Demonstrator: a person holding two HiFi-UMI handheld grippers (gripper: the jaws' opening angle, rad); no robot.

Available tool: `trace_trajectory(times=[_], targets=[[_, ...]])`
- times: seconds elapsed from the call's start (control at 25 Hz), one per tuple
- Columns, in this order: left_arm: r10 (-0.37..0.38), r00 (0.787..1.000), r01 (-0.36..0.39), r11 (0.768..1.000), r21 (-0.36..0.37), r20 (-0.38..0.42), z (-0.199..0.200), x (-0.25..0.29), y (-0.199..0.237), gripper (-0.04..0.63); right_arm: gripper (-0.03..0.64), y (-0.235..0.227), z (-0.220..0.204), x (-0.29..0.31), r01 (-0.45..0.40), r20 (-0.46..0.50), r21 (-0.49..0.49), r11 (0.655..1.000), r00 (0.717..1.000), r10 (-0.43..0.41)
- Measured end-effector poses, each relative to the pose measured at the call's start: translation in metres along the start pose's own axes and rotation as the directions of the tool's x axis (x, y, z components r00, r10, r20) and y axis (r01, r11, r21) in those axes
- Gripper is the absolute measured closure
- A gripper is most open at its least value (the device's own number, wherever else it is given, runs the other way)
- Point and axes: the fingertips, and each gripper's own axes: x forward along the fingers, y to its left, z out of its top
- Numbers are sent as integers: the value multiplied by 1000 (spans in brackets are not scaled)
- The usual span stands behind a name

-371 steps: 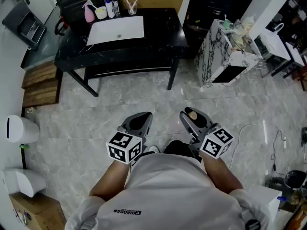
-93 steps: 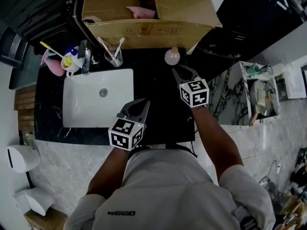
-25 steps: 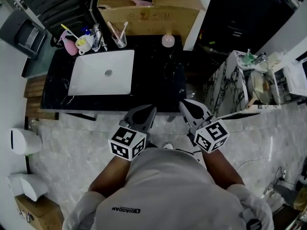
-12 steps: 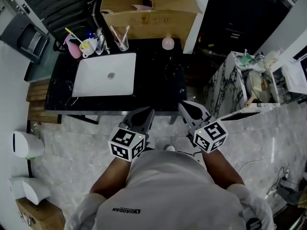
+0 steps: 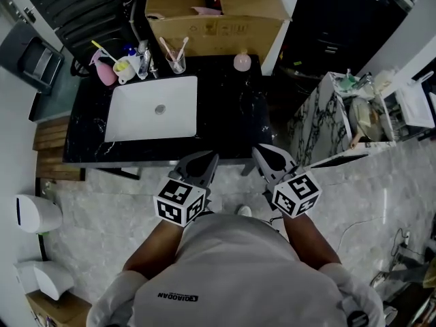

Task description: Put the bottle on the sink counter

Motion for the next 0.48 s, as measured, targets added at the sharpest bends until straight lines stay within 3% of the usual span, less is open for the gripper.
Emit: trace_trajectory(times=[0.48], targets=[[-44,999,44,999,-3,9,-5,-13,10,584,577,19,-11,8,34,-27,-5,999,999,-35]])
